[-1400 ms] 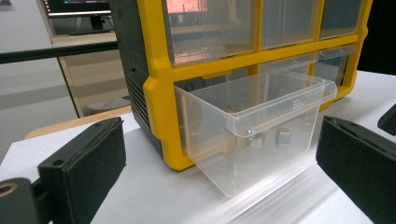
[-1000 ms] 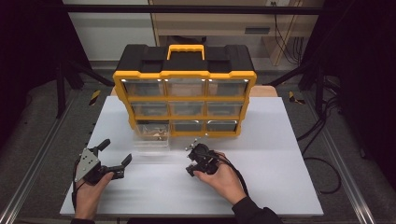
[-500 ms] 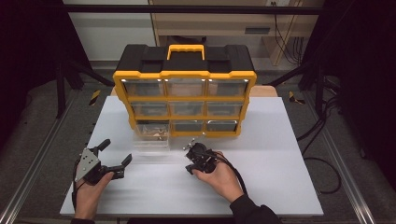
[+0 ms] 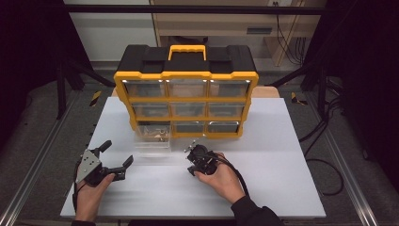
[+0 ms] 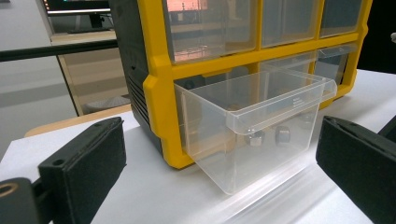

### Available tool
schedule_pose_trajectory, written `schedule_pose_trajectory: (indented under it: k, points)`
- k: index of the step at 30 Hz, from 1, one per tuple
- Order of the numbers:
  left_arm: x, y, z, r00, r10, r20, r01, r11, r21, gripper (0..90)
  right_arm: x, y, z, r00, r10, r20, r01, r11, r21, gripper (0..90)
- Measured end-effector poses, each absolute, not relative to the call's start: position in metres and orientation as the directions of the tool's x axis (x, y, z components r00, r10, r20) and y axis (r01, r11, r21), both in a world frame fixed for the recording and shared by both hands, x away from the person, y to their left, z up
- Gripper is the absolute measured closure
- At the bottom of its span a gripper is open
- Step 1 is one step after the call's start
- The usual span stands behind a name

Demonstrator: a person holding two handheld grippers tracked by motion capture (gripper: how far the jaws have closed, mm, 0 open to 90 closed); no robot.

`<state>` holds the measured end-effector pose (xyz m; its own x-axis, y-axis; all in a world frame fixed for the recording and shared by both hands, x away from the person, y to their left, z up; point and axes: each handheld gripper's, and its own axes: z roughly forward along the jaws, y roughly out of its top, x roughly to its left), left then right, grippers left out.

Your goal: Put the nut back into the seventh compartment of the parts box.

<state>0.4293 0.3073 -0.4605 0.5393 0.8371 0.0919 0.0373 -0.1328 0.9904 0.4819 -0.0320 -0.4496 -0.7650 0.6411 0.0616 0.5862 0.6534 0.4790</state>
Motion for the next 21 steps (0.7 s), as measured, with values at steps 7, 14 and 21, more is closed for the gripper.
schedule_pose_trajectory:
  k: [7, 14, 21]
  points:
    - [0.4294, 0.3074, -0.4606, 0.541, 0.836, 0.092, 0.037, -0.133, 0.990, 1.4, 0.4822, -0.0297, -0.4524, -0.762, 0.645, 0.058, 0.591, 0.656, 0.470, 66.5]
    - [0.4295, 0.3072, -0.4606, 0.542, 0.835, 0.093, 0.038, -0.134, 0.990, 1.4, 0.4824, -0.0292, -0.4548, -0.760, 0.647, 0.056, 0.593, 0.656, 0.467, 67.0]
    - [0.4294, 0.3072, -0.4606, 0.542, 0.835, 0.094, 0.038, -0.136, 0.990, 1.4, 0.4805, -0.0280, -0.4549, -0.761, 0.647, 0.048, 0.590, 0.659, 0.467, 67.3]
